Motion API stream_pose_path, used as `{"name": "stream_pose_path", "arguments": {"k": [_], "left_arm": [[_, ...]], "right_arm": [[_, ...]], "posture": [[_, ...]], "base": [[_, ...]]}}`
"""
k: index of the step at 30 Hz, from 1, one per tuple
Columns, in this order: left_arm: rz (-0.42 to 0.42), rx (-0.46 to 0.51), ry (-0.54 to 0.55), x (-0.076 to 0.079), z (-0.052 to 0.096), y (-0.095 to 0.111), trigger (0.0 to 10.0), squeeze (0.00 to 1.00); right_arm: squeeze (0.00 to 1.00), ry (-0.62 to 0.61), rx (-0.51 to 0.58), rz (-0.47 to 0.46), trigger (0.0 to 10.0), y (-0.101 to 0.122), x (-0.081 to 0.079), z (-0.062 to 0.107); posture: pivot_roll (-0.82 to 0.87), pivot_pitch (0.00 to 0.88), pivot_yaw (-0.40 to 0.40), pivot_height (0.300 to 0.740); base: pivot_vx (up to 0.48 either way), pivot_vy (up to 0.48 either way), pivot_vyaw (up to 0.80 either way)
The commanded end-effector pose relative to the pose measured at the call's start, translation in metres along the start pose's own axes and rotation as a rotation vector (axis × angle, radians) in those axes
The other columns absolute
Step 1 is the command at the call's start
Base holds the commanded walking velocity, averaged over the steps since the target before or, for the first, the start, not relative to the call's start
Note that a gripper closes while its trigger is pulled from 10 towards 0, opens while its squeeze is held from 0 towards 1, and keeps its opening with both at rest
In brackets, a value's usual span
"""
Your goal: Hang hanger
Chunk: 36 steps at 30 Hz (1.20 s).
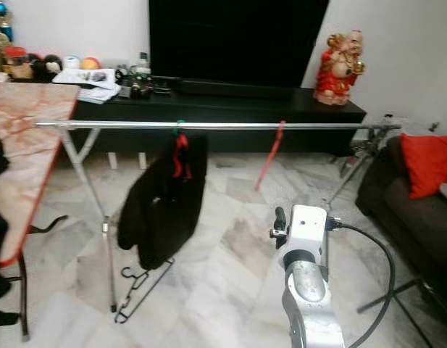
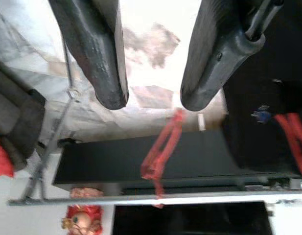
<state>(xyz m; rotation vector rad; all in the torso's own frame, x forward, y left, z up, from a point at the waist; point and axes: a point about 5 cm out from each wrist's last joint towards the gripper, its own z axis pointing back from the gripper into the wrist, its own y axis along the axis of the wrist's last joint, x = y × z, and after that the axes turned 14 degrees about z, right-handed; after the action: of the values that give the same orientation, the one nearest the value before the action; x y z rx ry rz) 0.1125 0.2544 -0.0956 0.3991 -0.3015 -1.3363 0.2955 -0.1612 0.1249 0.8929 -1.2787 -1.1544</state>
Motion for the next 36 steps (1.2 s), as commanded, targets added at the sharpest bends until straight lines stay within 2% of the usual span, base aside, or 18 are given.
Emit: {"name": "stream_pose_path", "arguments": {"k": [1,7,9,13,15,16,18,21,23,24,25,27,29,31,32,34,35,36], "left_arm": [[0.006,-0.018,-0.021,0.006,-0.001,-0.004,10.0,0.00],[-0.023,0.026,0.001,0.003,-0.001,0.006,10.0,0.00],[-0.060,0.090,0.037,-0.003,-0.002,0.029,10.0,0.00],[-0.144,0.203,0.089,0.000,-0.004,0.068,10.0,0.00],[-0.162,0.245,0.090,0.001,-0.003,0.081,10.0,0.00],[-0.196,0.311,0.082,0.004,-0.001,0.100,10.0,0.00],[-0.246,0.383,0.055,0.009,0.003,0.120,10.0,0.00],[-0.290,0.443,0.017,0.016,0.006,0.136,10.0,0.00],[-0.403,0.528,-0.055,0.029,0.014,0.158,10.0,0.00],[-0.403,0.528,-0.055,0.029,0.014,0.158,10.0,0.00],[-0.507,0.556,-0.178,0.045,0.022,0.174,10.0,0.00],[-0.631,0.529,-0.316,0.060,0.029,0.180,10.0,0.00],[-0.668,0.515,-0.354,0.064,0.031,0.180,10.0,0.00],[-0.779,0.458,-0.460,0.074,0.036,0.178,10.0,0.00],[-0.912,0.395,-0.540,0.083,0.043,0.177,10.0,0.00],[-0.984,0.345,-0.599,0.090,0.049,0.177,10.0,0.00],[-0.984,0.345,-0.599,0.090,0.049,0.177,10.0,0.00],[-1.011,0.317,-0.635,0.093,0.052,0.176,10.0,0.00]], "right_arm": [[0.00,-0.024,-0.048,0.025,10.0,-0.010,0.008,-0.001],[0.00,0.032,-0.073,0.071,10.0,-0.013,0.003,-0.004],[0.00,0.074,-0.091,0.132,10.0,-0.017,0.004,-0.009],[0.00,0.093,-0.105,0.235,10.0,-0.020,0.014,-0.017],[0.00,0.098,-0.107,0.250,10.0,-0.020,0.016,-0.019],[0.00,0.109,-0.108,0.278,10.0,-0.021,0.019,-0.021],[0.00,0.154,-0.104,0.303,10.0,-0.022,0.019,-0.022],[0.00,0.221,-0.095,0.334,10.0,-0.022,0.017,-0.023],[0.00,0.353,-0.077,0.427,10.0,-0.024,0.012,-0.022],[0.00,0.353,-0.077,0.427,10.0,-0.024,0.012,-0.022],[0.00,0.491,-0.069,0.509,10.0,-0.027,0.007,-0.021],[0.00,0.618,-0.047,0.586,10.0,-0.028,0.004,-0.019],[0.00,0.652,-0.039,0.607,10.0,-0.028,0.003,-0.019],[0.00,0.758,-0.023,0.663,10.0,-0.030,0.000,-0.017],[0.00,0.930,0.012,0.753,10.0,-0.031,-0.002,-0.012],[0.00,1.075,0.048,0.803,10.0,-0.032,-0.003,-0.005],[0.00,1.075,0.048,0.803,10.0,-0.032,-0.003,-0.005],[0.00,1.146,0.070,0.806,10.0,-0.031,-0.004,-0.001]], "posture": [[0.08,0.000,-0.081,0.740],[0.08,0.000,-0.081,0.740],[0.08,0.000,-0.082,0.740],[0.08,0.000,-0.083,0.740],[0.08,0.000,-0.084,0.740],[0.08,0.000,-0.084,0.740],[0.08,0.000,-0.083,0.740],[0.08,0.000,-0.081,0.740],[0.08,0.000,-0.082,0.740],[0.08,0.000,-0.082,0.740],[0.09,0.000,-0.086,0.740],[0.09,0.000,-0.087,0.740],[0.09,0.000,-0.087,0.740],[0.09,0.000,-0.084,0.740],[0.09,0.000,-0.087,0.740],[0.09,0.000,-0.091,0.740],[0.09,0.000,-0.091,0.740],[0.10,0.000,-0.095,0.740]], "base": [[0.000,-0.398,0.00],[0.000,0.000,0.00],[0.000,0.000,0.00],[0.000,0.000,0.00],[0.000,0.000,0.00],[0.000,0.000,0.00],[0.000,0.000,0.00],[0.000,0.000,0.00],[0.000,0.000,0.00],[0.000,0.000,0.00],[0.000,0.000,0.00],[0.000,0.000,0.00],[0.000,0.000,0.00],[0.000,0.000,0.00],[0.000,0.000,0.00],[0.000,0.000,0.00],[0.000,0.000,0.00],[0.000,0.000,0.00]]}}
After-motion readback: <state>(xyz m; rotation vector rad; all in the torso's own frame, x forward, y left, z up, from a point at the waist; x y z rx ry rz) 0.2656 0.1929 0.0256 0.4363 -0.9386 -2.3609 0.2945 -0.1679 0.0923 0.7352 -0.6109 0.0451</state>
